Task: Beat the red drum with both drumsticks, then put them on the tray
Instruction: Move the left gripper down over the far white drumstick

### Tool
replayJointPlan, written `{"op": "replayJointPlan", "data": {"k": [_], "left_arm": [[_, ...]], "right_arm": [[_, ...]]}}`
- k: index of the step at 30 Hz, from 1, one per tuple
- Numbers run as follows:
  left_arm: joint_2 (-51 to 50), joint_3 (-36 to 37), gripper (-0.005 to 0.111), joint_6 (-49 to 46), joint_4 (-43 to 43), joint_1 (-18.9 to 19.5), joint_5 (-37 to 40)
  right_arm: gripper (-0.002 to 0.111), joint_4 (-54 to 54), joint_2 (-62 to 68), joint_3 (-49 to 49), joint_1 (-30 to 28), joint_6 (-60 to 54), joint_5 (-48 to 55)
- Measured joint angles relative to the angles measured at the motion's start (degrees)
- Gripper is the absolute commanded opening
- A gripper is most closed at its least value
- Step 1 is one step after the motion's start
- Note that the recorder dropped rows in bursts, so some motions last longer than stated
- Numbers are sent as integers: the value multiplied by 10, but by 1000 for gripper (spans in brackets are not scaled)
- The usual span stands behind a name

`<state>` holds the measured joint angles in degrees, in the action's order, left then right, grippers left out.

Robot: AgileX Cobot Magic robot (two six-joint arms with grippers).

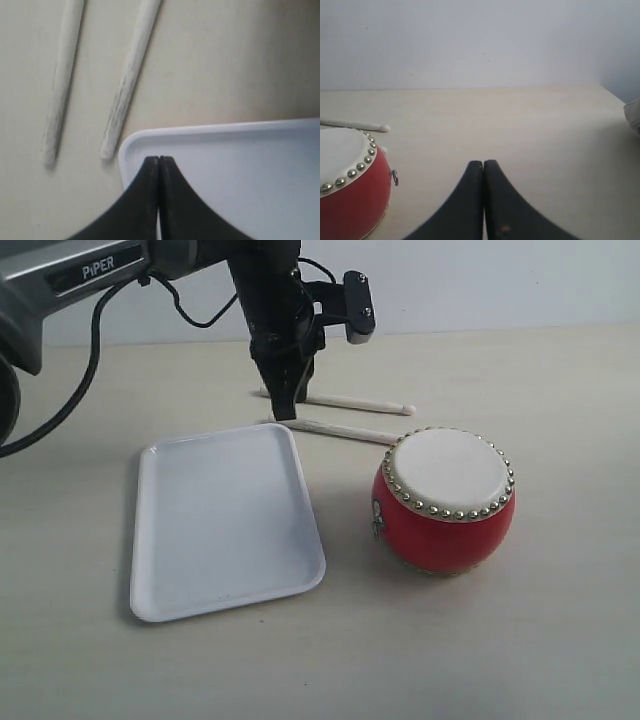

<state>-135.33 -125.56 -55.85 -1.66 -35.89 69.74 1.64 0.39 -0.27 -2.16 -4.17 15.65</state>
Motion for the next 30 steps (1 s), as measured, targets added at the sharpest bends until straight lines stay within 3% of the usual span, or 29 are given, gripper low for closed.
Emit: {"op": "replayJointPlan", "data": {"k": [10, 16, 20, 26, 30], "left_arm": [[-8, -1, 0, -12, -10, 8, -4], [-2, -1, 0, -70, -8, 81, -13], [-1, -1, 0, -102, -8, 108, -86], [-27, -3, 0, -135, -8, 109, -198], [-49, -3, 0, -168, -8, 109, -224]], "right_arm": [[0, 0, 0, 0, 0, 0, 0], [0, 0, 0, 0, 0, 0, 0], [0, 0, 0, 0, 0, 0, 0], [0, 0, 0, 0, 0, 0, 0], [0, 1, 0, 0, 0, 0, 0]]}}
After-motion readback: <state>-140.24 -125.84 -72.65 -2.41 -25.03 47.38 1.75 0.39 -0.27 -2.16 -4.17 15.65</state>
